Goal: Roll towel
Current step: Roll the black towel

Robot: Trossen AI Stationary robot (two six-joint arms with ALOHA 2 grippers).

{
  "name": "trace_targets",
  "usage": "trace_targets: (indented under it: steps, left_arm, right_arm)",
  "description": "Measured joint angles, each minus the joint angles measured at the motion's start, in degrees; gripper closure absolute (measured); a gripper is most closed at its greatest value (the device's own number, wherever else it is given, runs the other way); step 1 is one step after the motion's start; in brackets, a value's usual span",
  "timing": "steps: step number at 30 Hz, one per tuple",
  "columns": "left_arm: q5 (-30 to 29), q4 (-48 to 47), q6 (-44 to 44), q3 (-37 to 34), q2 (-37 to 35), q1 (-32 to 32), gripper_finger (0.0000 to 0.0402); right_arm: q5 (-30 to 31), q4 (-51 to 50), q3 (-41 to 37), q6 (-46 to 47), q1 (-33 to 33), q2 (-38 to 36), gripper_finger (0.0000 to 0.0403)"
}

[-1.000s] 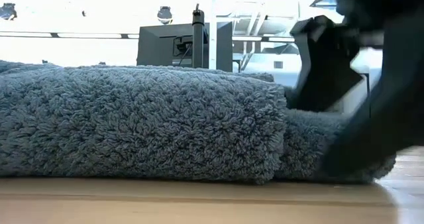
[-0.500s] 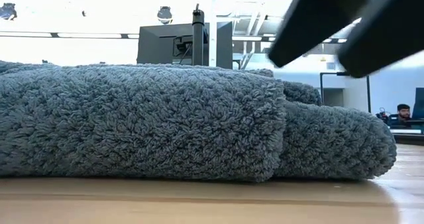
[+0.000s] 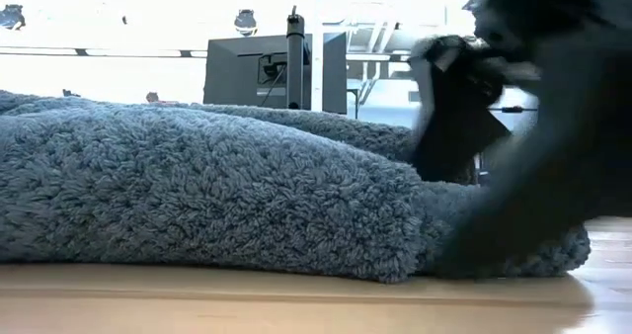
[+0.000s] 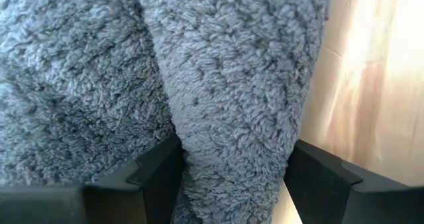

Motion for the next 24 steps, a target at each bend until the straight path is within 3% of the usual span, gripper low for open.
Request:
trace_targets:
  steps: [7, 12, 15, 18, 20, 24]
  left_arm:
    - [-1.51, 1.46, 0.02, -0.87, 0.11, 1.51, 0.0191]
    - [-2.01, 3.27, 2.74, -0.93, 0.15, 3.14, 0.0243]
    - [-0.73, 4.67, 3.84, -0.93, 0.15, 3.88, 0.03]
    - [1.55, 6.12, 4.88, -0.92, 0.1, 4.16, 0.0371]
    - [3.43, 6.46, 4.87, -0.93, -0.5, 4.11, 0.0387]
    - [7.06, 6.19, 3.12, -1.16, -3.45, 3.56, 0.0391]
  right_arm:
    - [-0.37, 2.01, -0.82, -0.09, -0.98, 0.63, 0.0137]
    - [-3.96, 4.64, -0.73, 0.9, -2.24, 2.34, 0.0158]
    - [-6.83, 4.44, -0.71, 5.77, -2.85, 2.8, 0.0215]
    - [-10.54, 4.42, -0.76, 8.07, -3.02, 2.22, 0.0309]
    - [-13.81, 4.53, -0.84, 9.69, -3.11, 1.52, 0.0372]
    - [-18.74, 4.56, -0.98, 14.84, -2.82, -0.52, 0.039]
